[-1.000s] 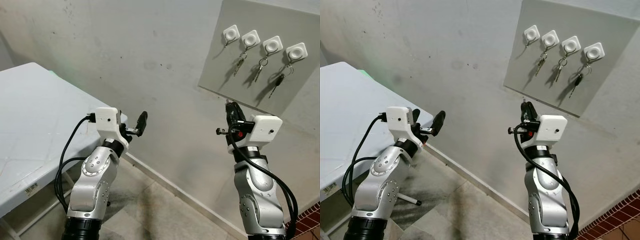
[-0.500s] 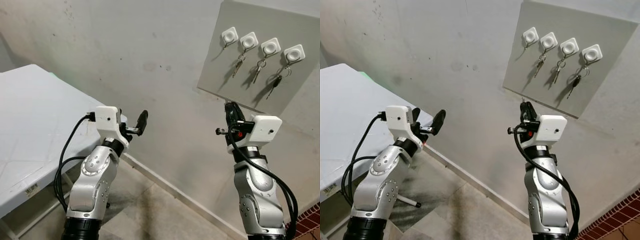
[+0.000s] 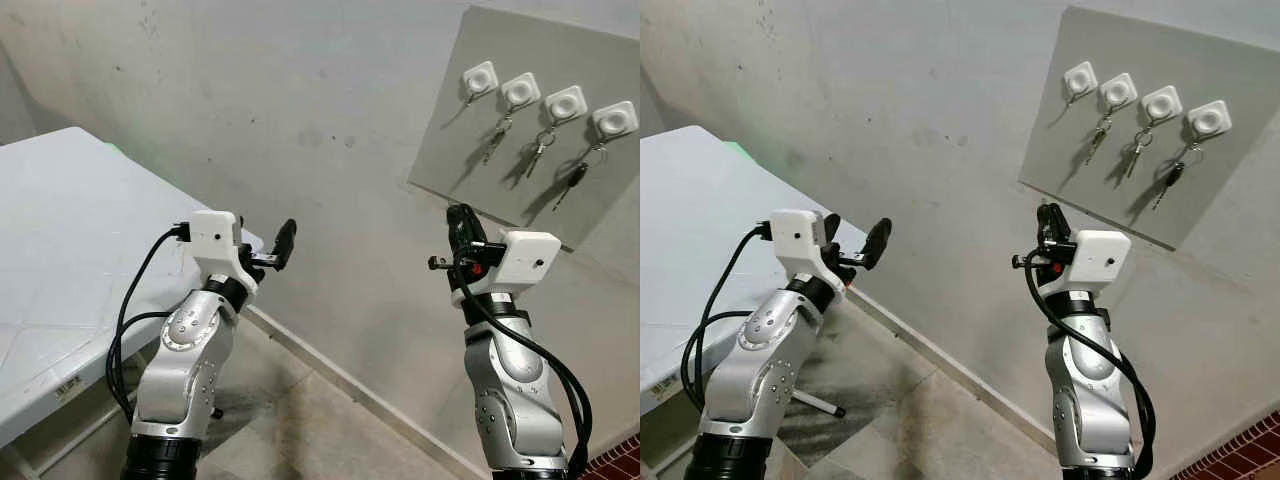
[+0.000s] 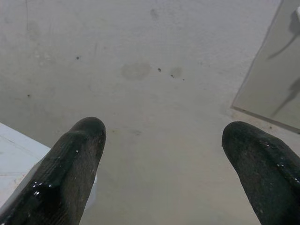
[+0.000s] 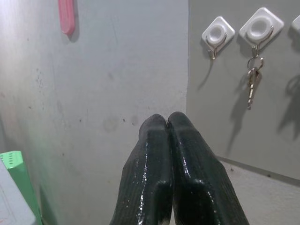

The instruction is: Hang keys on a hook

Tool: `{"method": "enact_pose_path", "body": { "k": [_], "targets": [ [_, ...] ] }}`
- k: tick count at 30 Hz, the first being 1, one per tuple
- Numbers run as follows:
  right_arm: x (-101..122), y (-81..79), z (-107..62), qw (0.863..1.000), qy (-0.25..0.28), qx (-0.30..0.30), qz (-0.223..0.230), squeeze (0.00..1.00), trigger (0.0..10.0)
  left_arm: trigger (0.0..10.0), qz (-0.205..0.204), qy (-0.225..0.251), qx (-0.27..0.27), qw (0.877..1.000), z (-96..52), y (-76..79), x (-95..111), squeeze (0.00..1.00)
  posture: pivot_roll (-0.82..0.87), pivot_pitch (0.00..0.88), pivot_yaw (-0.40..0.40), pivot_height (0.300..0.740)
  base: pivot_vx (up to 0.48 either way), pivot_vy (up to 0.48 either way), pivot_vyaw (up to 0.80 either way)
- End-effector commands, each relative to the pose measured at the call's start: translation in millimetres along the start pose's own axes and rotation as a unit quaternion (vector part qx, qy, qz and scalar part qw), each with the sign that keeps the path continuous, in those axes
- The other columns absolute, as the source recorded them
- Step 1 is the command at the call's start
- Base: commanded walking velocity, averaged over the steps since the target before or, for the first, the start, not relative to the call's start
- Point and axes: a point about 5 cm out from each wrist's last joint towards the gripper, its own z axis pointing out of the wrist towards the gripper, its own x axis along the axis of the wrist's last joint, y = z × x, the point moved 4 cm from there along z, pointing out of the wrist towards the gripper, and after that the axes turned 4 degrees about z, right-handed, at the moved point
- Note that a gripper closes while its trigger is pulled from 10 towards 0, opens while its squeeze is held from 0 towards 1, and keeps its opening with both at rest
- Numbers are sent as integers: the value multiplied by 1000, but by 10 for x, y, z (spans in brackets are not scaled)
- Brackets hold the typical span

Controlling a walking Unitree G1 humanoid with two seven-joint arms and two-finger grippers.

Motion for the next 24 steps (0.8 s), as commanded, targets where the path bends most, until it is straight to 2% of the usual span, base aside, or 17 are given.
{"method": "enact_pose_path", "body": {
  "k": [1,24],
  "targets": [
    [103,-9,18,1000,20,6,-1,0,10000,10000,4,5,-9,1000,9,49,47,0,25,4,-63,740,371,0,0],
    [99,-14,17,1000,19,4,-1,0,10000,10000,4,5,-13,1000,15,66,57,0,26,9,-61,740,394,0,0]
  ]
}}
